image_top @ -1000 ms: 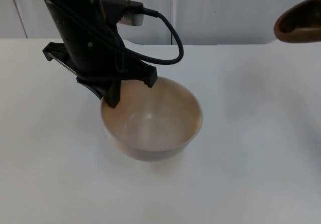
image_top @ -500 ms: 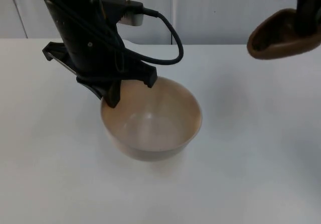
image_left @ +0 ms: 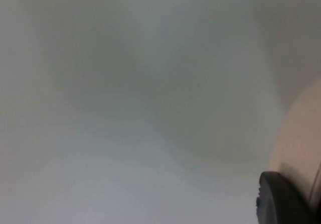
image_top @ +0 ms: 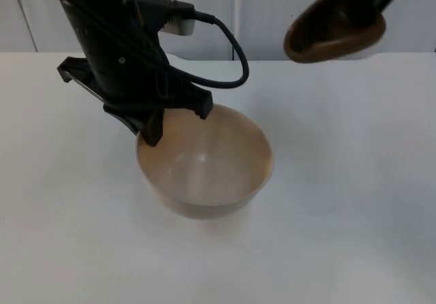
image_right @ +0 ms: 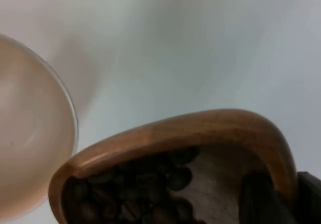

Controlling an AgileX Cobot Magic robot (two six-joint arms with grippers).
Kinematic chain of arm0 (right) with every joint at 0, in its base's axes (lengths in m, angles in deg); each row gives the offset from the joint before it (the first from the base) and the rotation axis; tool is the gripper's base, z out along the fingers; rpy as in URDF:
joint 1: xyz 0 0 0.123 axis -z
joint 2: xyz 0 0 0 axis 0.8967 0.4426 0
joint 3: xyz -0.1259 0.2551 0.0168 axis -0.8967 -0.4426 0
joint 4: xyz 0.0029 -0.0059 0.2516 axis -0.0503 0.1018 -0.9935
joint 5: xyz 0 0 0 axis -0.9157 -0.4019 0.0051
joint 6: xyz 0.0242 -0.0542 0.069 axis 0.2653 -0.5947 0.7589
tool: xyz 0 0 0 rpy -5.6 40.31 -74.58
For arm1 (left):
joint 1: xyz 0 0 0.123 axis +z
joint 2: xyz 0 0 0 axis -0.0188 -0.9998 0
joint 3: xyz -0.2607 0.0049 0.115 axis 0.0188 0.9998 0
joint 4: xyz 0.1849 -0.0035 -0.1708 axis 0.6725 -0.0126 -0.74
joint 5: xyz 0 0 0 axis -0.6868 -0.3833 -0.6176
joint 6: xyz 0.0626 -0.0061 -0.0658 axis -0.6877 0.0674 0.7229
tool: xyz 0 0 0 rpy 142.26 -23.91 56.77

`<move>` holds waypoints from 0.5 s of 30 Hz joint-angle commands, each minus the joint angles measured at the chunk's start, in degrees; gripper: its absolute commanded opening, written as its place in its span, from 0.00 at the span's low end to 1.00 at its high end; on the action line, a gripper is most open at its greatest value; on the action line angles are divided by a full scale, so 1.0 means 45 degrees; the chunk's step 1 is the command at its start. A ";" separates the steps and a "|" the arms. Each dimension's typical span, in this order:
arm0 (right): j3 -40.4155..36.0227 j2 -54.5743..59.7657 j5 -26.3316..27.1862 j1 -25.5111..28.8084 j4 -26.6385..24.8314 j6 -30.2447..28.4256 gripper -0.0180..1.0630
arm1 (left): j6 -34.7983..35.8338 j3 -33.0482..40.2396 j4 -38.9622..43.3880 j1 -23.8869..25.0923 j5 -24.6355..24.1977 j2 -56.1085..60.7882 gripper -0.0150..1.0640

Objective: Pick up the bowl with the left hand and pour the coffee beans from the cup into the bowl with the right hand.

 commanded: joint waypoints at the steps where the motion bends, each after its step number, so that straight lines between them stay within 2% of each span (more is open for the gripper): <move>1: 0.0145 0.0007 -0.0019 -0.0347 0.0458 0.0180 0.02 | 0.0058 0.0070 0.0103 -0.0050 -0.0046 0.0067 0.01; 7: 0.0145 0.0007 -0.0019 -0.0597 0.0529 0.0494 0.02 | 0.0093 0.0070 0.0000 -0.0050 -0.0018 0.0067 0.01; 15: 0.0145 0.0053 -0.0019 -0.0597 0.0558 0.0815 0.02 | 0.1934 0.0070 0.0455 -0.0050 0.0131 0.0067 0.01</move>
